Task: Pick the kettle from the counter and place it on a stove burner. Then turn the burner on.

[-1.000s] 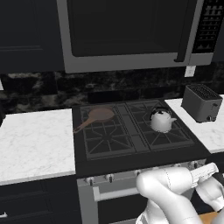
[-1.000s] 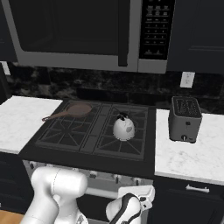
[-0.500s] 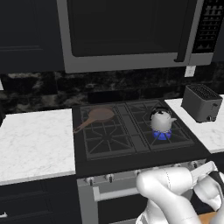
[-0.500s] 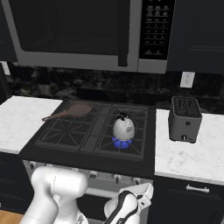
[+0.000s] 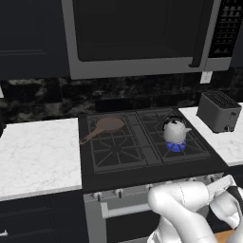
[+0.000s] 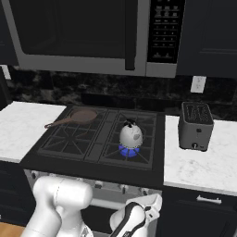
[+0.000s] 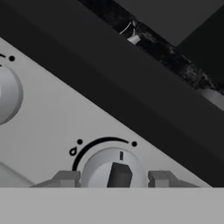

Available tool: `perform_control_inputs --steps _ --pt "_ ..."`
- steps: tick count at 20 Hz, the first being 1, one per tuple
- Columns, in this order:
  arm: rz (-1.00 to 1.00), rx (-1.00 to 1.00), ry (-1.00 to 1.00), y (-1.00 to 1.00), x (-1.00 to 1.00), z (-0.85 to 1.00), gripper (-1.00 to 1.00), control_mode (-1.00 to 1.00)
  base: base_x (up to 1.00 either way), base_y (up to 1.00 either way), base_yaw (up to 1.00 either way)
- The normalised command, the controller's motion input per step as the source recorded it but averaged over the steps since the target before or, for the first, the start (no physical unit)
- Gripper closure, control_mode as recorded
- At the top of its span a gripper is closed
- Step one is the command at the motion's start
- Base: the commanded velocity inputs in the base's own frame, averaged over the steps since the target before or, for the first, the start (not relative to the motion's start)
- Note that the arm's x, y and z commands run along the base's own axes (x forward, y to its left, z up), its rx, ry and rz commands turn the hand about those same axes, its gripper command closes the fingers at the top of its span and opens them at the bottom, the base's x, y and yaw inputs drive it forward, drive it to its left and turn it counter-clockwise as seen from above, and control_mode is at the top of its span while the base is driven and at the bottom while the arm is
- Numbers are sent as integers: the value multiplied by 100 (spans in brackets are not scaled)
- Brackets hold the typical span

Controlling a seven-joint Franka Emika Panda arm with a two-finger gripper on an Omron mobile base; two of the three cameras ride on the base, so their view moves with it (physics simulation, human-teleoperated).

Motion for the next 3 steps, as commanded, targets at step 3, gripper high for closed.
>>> perform_control_inputs --steps 3 --pt "0 0 0 0 0 0 100 -100 0 0 0"
